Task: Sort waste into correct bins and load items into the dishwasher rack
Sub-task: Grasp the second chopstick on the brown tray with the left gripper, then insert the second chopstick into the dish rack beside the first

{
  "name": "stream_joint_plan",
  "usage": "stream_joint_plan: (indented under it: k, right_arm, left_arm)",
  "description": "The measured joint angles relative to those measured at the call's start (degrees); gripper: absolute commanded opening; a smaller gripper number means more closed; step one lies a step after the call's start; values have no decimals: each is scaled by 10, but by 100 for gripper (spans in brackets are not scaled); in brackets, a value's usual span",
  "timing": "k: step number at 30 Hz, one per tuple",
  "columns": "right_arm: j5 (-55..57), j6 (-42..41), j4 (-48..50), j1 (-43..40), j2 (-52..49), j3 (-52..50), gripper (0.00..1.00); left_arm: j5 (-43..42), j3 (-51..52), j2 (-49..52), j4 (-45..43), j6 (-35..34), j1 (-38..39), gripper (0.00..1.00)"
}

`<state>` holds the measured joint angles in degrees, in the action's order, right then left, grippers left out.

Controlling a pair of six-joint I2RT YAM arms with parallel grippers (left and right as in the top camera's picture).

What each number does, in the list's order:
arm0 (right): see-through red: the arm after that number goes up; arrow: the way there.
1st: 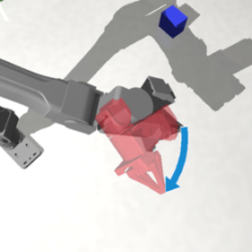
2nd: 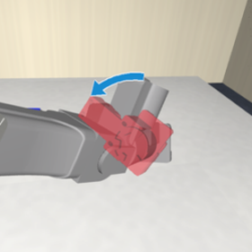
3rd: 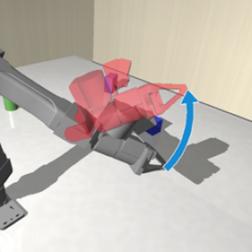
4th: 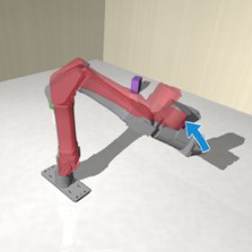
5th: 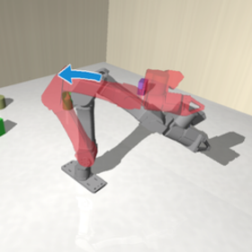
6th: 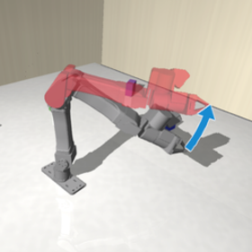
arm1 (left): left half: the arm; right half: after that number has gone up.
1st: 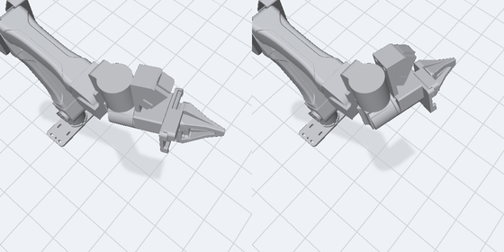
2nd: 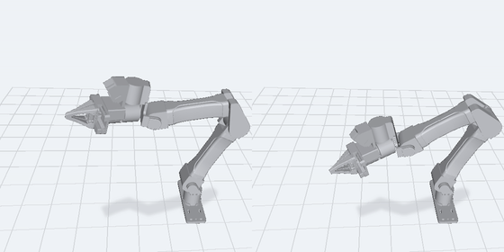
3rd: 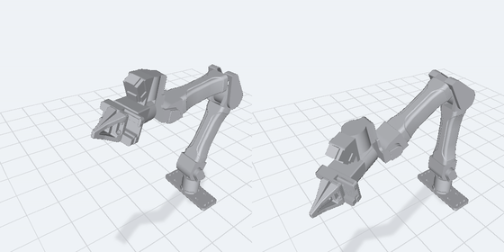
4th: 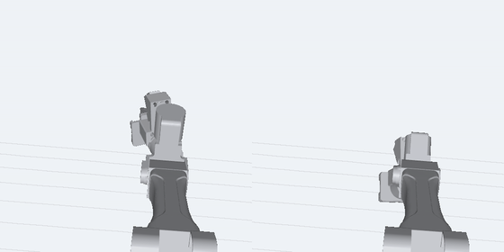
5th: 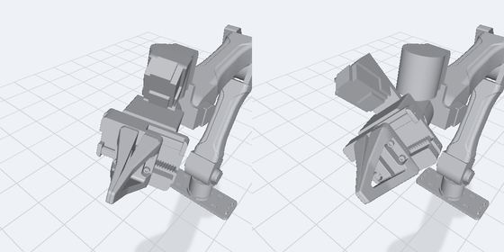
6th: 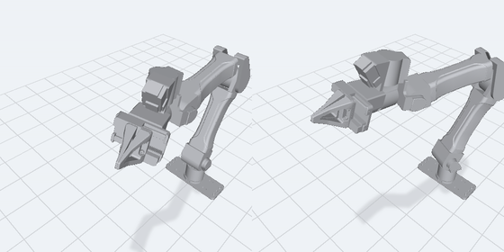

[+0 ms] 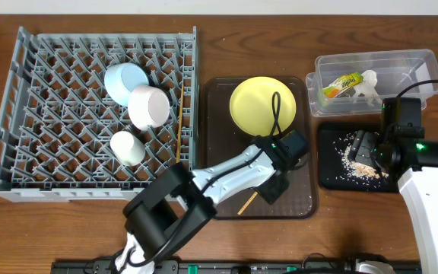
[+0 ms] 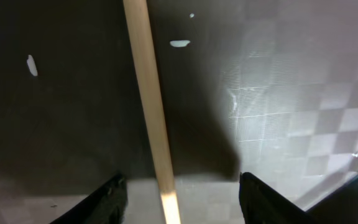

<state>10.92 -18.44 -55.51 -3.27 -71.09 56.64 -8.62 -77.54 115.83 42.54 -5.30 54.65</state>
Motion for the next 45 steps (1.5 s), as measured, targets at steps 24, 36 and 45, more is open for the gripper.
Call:
stream_joint_plan:
  k: [24, 36, 45]
  right_arm:
    - [0, 0, -2, 0, 0, 0, 80]
    - [0, 0, -2, 0, 0, 0, 80]
    - [0, 0, -2, 0, 0, 0, 81]
  left_arm:
    - [7, -23, -19, 73, 7, -4, 6]
    - [70, -60, -218, 63, 13, -193, 6]
    - [88, -56, -193, 34, 13, -339, 6]
